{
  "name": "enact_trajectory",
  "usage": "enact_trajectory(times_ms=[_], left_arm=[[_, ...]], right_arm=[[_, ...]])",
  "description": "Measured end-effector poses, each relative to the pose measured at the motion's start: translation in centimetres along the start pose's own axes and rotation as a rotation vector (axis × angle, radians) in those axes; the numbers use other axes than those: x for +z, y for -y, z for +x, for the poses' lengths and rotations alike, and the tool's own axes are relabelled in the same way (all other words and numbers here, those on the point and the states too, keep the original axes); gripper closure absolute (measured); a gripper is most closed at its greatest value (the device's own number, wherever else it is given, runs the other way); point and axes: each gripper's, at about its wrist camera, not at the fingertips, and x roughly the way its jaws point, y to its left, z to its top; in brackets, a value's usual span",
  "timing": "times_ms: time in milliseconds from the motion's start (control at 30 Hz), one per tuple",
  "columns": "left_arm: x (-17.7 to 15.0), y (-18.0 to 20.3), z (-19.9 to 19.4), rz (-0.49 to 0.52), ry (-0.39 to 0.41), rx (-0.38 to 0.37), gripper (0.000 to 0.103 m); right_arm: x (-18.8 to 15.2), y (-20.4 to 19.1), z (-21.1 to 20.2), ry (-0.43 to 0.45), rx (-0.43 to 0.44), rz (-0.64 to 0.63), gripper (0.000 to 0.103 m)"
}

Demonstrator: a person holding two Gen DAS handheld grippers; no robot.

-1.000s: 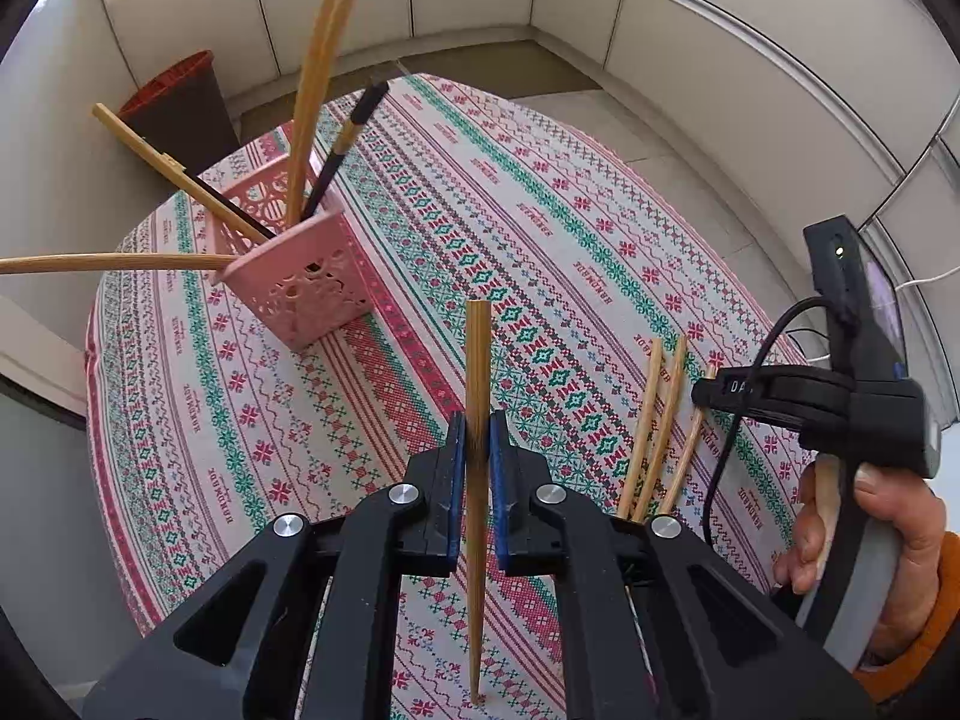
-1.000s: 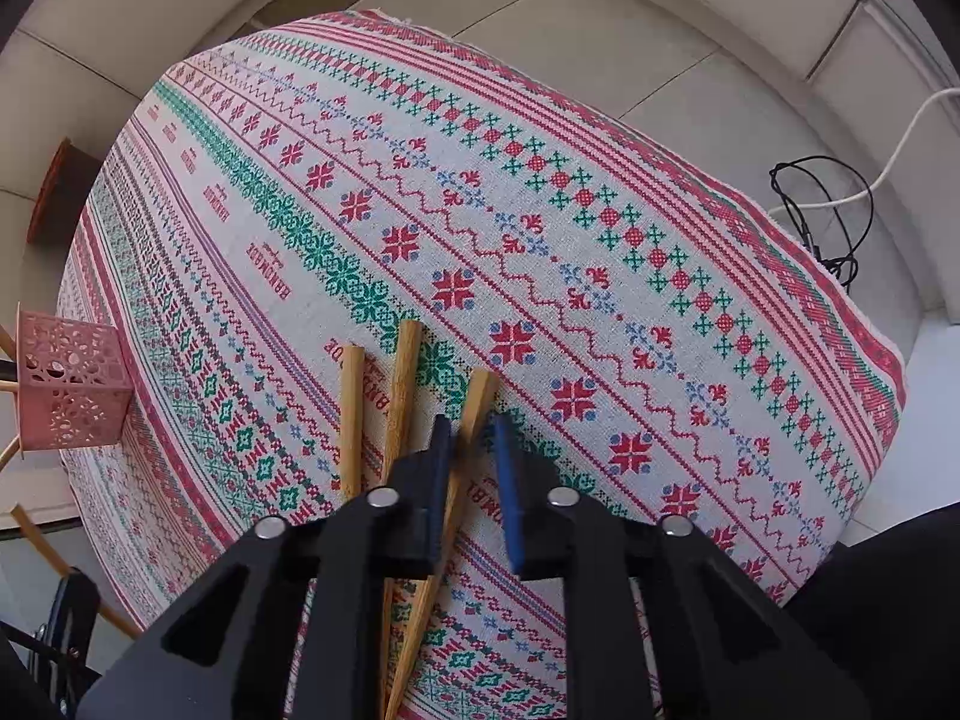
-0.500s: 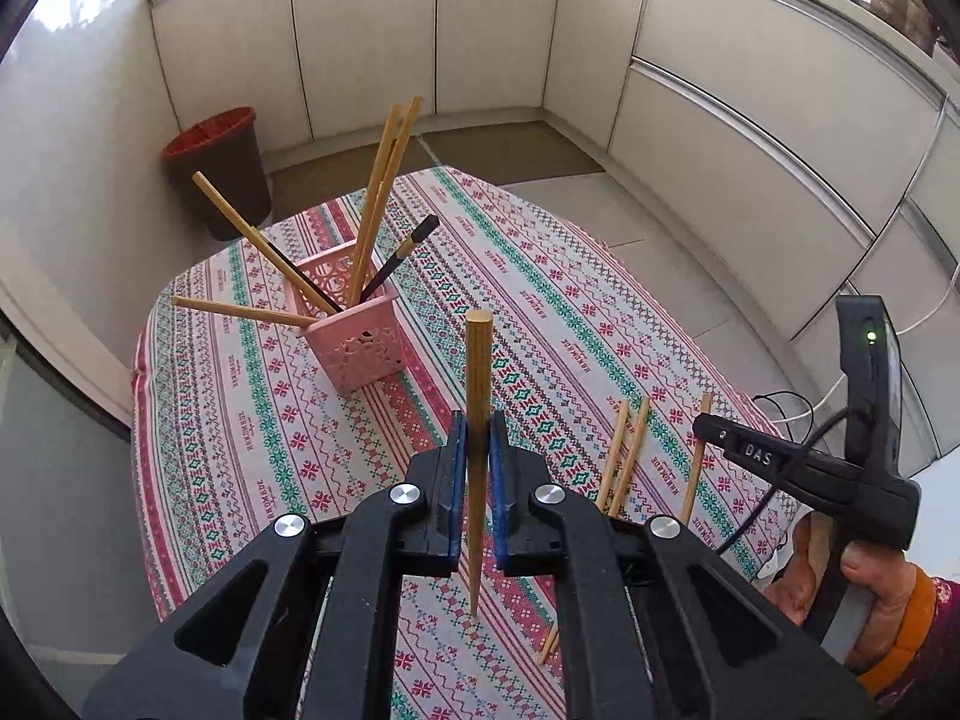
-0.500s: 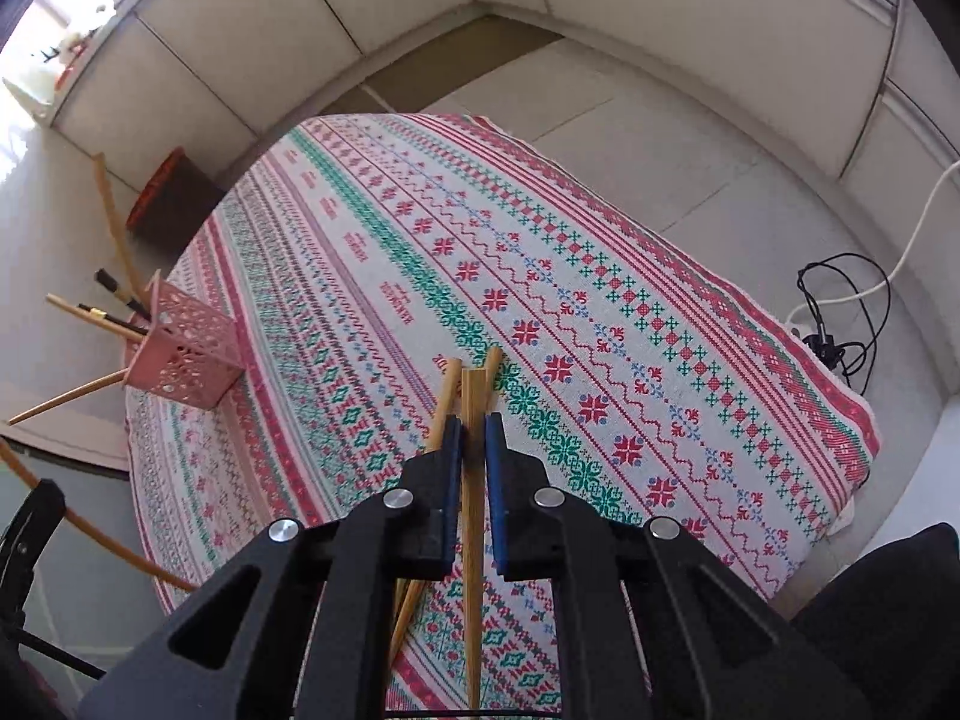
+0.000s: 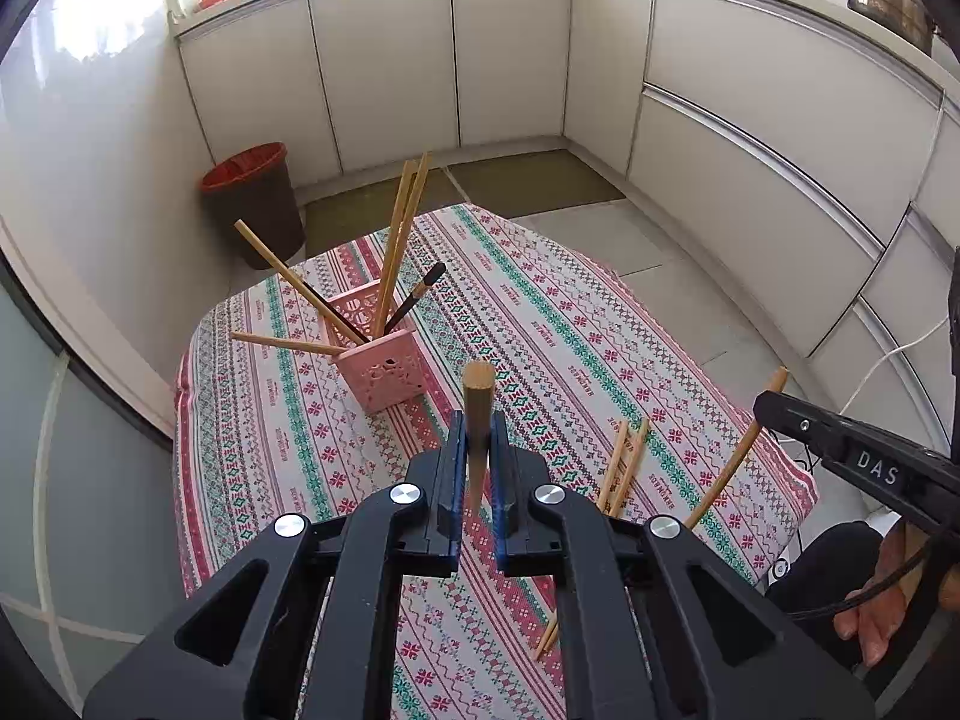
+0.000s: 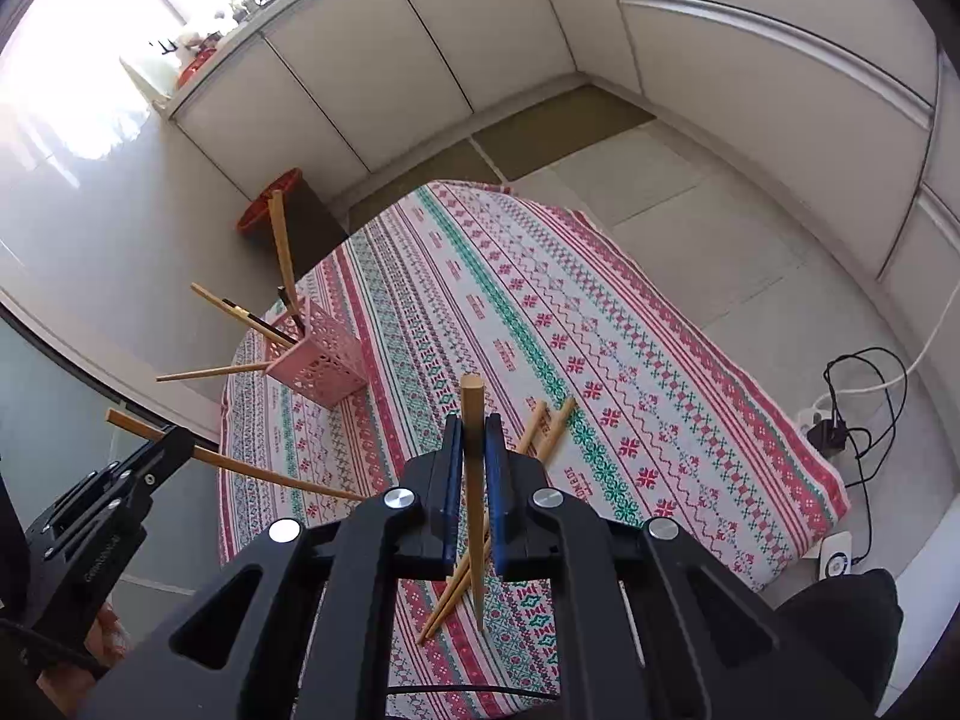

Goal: Organize utensils
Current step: 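Carry the left tool's chopstick over the pink basket while the right tool carries its chopstick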

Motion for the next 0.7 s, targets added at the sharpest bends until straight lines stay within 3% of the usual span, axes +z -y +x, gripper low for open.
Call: enact_trajectory(times_ms=[400, 700], left_arm=[[2.5, -0.1, -2.3, -0.048, 0.087, 0.008, 0.097], [6.6, -3.7, -7.2, -0.183, 0.245, -0.024, 0.096]], right_arm=[[3.5, -1.5, -4.2, 0.105, 0.087, -0.042, 0.095], [6.7, -2.5, -6.1, 0.157, 0.141, -0.049, 0.095]])
